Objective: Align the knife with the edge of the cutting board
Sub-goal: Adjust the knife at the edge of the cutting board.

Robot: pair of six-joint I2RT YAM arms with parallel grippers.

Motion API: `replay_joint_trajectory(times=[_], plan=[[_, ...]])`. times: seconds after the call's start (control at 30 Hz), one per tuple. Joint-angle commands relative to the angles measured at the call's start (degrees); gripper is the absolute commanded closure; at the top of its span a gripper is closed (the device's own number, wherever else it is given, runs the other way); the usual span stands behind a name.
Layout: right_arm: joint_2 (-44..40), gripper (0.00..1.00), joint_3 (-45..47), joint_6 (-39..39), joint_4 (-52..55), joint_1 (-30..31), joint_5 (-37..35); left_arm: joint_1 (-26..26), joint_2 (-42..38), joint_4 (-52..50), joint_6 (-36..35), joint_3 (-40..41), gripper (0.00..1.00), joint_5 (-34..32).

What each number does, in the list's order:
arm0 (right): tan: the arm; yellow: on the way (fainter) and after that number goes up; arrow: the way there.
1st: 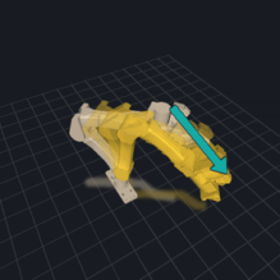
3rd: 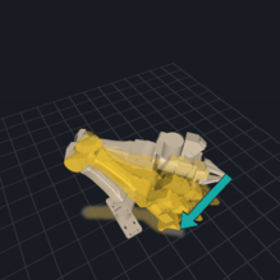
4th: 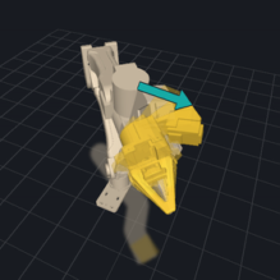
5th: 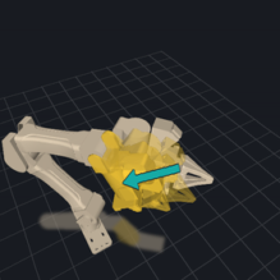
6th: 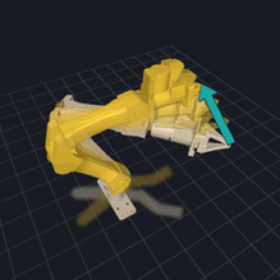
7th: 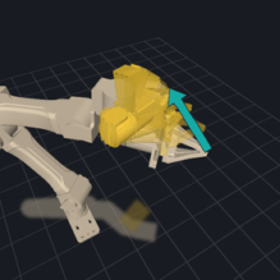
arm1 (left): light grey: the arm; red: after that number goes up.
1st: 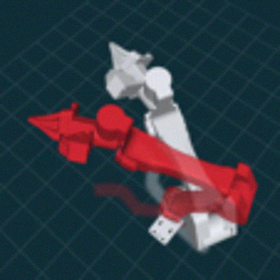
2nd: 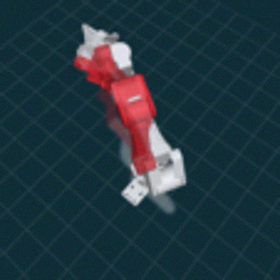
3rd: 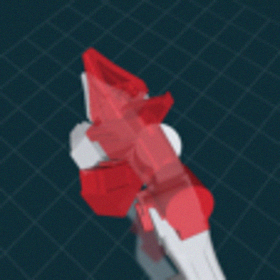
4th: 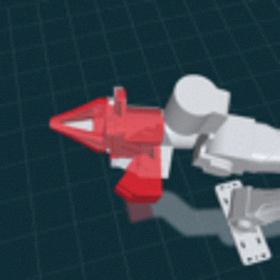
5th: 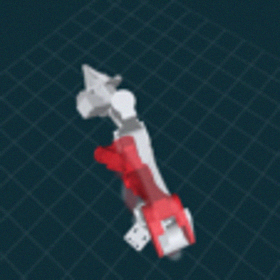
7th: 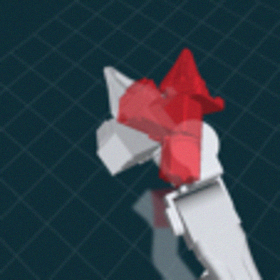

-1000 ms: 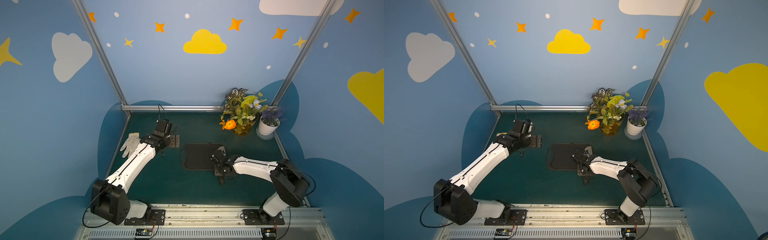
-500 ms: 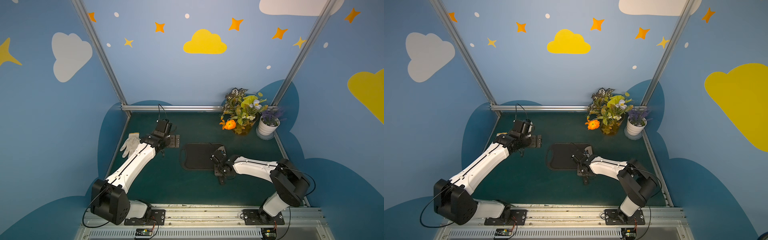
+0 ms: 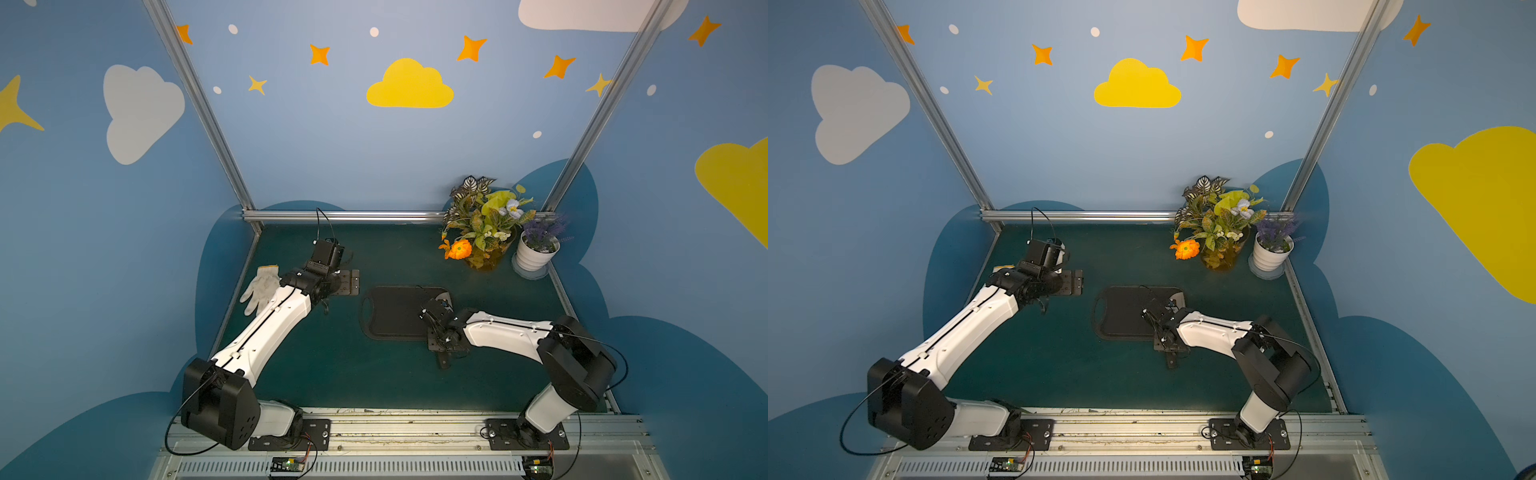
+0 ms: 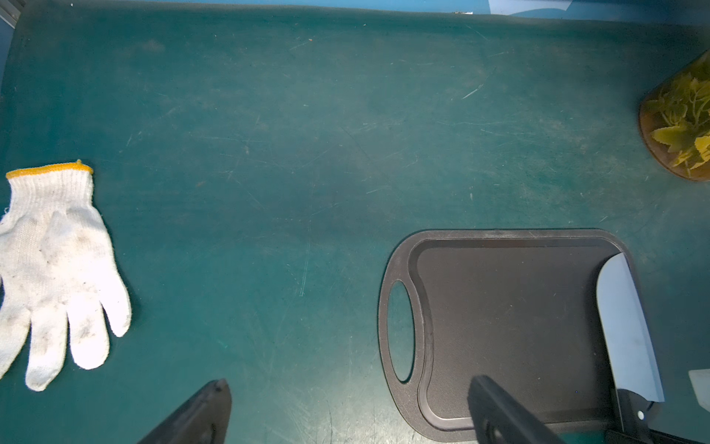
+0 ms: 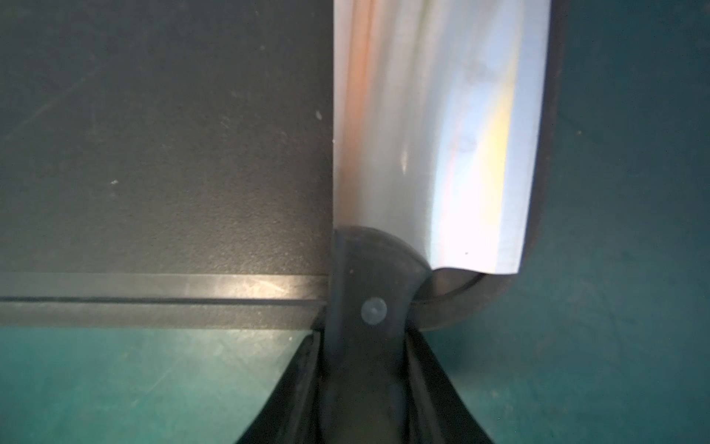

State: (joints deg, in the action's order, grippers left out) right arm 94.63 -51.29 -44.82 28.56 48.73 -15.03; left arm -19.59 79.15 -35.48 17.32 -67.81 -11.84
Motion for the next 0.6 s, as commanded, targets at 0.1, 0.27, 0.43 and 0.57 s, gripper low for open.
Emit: replay_joint_trajectory(times=[0.1,0.27,0.43,0.57], plan=[[2.05,0.72,0.06,-1.15,2.9,-1.46,-4.58,0.31,-0.31,0.07,0.17,0.02,0.0,-0.29],[1.02,0.72,0.25,-0.87,2.97,-1.46,-4.42,0.41,-0.32,0.11,0.12,0.03,0.0,-0.21],[1.09,0.72,0.14,0.02,2.33,-1.08,-3.49,0.35,-0.35,0.07,0.15,0.06,0.0,-0.21],[1.58,0.71,-0.12,0.59,2.37,-0.54,-3.09,0.35,-0.4,0.0,0.12,0.02,0.0,-0.21]])
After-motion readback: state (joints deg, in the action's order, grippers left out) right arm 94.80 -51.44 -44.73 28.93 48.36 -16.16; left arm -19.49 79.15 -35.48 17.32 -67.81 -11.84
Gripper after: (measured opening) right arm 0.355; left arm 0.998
